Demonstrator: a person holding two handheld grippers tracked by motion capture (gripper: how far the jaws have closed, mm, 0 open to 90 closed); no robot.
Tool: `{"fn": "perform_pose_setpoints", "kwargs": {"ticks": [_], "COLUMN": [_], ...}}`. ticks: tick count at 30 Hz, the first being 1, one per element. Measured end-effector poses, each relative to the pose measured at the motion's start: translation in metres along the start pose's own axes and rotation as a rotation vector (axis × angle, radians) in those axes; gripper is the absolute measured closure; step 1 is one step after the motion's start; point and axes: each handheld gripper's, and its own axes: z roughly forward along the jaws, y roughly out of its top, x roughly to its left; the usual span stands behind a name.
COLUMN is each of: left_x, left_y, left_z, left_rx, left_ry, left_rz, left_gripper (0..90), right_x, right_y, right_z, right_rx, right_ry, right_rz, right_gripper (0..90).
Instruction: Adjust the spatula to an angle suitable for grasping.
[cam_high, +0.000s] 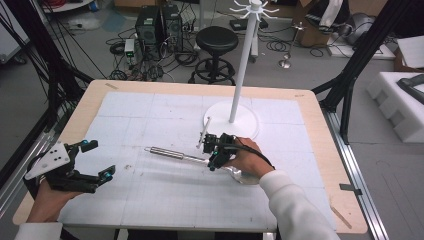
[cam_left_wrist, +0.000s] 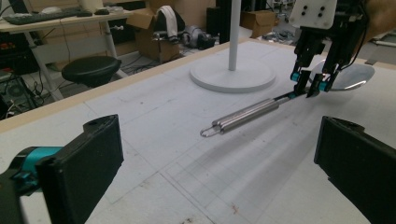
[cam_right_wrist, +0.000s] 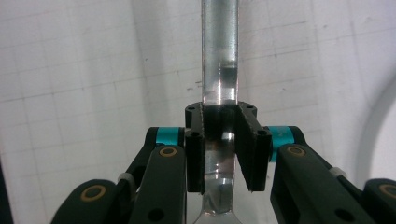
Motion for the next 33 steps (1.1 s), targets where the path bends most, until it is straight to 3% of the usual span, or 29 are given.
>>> {"fn": "perform_pose_setpoints", "kwargs": {"ticks": [7, 8, 11, 16, 33], "left_x": [-0.001, -0.001, -0.001, -0.002, -0.002], "left_y": [-0.001, -0.001, -0.001, -0.002, -0.004], "left_z": [0.001, 0.002, 0.002, 0.003, 0.004], "left_rx": [0.003, 0.004, 0.006, 0.013, 0.02], "left_ry": [0.0, -0.001, -0.002, -0.003, 0.0], "left_rz": [-0.001, 0.001, 0.0, 0.0, 0.0], "left_gripper": [1.7, 1.7, 1.7, 1.7, 1.7], "right_x": [0.0, 0.001, -0.003, -0.003, -0.004], "right_y": [-0.012, -0.013, -0.02, -0.03, -0.064], "right_z": [-0.024, -0.028, -0.041, -0.052, -0.084], "right_rx": [-0.03, -0.022, -0.076, -0.104, -0.076], "right_ry": [-0.016, -0.01, -0.007, 0.007, -0.001], "right_rz": [-0.015, 0.008, -0.002, 0.0, -0.052], "right_gripper": [74.4, 74.4, 74.4, 74.4, 74.4]}}
